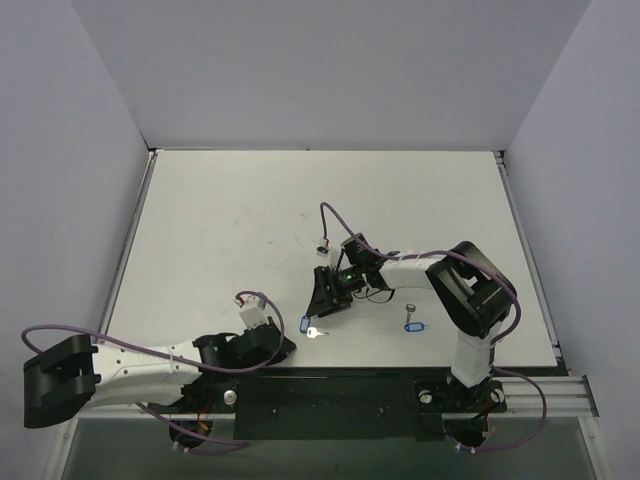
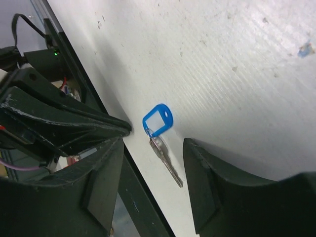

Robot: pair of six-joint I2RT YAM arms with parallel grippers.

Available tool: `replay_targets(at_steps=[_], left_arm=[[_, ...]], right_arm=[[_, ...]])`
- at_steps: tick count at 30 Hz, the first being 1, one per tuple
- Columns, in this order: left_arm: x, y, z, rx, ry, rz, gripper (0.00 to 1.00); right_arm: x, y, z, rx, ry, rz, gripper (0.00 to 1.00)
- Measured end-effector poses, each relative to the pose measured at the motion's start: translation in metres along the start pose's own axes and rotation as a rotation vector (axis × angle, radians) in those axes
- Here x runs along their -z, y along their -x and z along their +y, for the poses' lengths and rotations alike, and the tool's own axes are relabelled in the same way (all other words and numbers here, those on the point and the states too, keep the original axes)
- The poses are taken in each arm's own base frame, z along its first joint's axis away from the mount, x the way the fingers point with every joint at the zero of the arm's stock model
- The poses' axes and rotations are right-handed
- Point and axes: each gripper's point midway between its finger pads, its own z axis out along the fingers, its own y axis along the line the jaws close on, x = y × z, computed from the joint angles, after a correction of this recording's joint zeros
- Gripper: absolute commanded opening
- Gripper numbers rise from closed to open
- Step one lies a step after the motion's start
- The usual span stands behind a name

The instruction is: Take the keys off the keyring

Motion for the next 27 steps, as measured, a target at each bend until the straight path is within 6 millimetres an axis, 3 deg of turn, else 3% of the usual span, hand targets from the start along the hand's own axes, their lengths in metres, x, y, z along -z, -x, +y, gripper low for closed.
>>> replay_targets(at_steps=[9,27], left_arm=[[-0.015,-0.009,-0.022,0.100,-0.071,0.019,0.00],[-0.023,-0.013,-0.032,0.129,-0.085,0.035,0.00]], right_arm=[[-0.007,0.006,0.006,-0.011,0.045,-0.025,0.46],[-0.021,-0.037,0.023,0.006,0.107,0.085,0.35]])
